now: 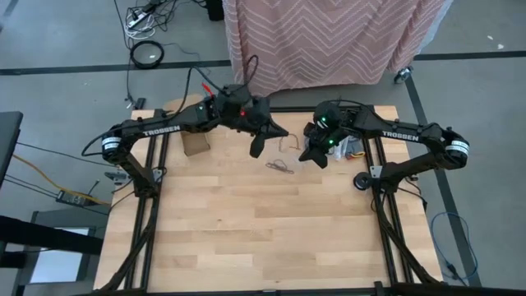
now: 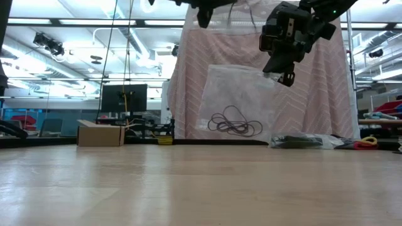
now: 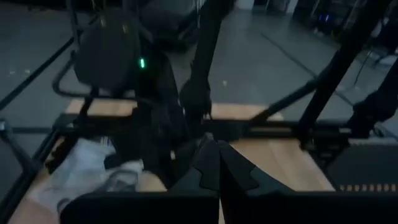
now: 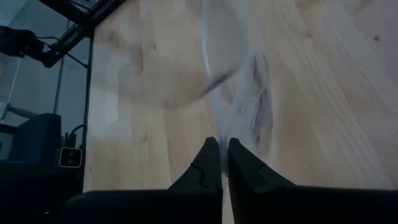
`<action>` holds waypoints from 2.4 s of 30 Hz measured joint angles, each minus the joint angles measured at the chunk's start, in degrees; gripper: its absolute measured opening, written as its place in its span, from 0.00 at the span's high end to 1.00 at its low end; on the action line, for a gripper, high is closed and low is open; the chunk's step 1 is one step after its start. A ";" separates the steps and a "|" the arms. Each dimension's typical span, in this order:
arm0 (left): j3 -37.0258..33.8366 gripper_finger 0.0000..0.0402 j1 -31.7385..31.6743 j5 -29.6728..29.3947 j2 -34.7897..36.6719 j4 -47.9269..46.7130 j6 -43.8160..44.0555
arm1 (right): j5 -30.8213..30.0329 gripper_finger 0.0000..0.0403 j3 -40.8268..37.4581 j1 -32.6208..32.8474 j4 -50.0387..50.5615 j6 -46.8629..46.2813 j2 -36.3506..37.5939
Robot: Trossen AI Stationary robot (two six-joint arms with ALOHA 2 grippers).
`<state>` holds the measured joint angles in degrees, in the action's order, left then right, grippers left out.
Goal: Sort rubber bands
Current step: Put the black rubber band into the transparent zip bag
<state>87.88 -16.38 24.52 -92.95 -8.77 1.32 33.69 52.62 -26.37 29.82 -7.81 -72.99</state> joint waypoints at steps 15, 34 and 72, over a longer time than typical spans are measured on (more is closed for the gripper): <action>0.00 1.00 0.00 -3.20 0.00 -5.93 -2.09 | 0.00 1.00 0.00 0.00 -0.09 -0.07 0.00; -0.02 1.00 9.12 -18.58 -17.71 -15.66 2.07 | -25.10 1.00 -2.49 -11.69 -2.06 -10.58 -0.02; 2.16 1.00 10.01 -20.45 -19.93 -26.81 9.13 | -18.36 1.00 -2.47 -2.64 0.97 -10.13 1.66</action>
<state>90.04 -6.37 4.07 -112.88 -35.59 10.44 15.34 50.15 -29.01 30.79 -17.94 -71.33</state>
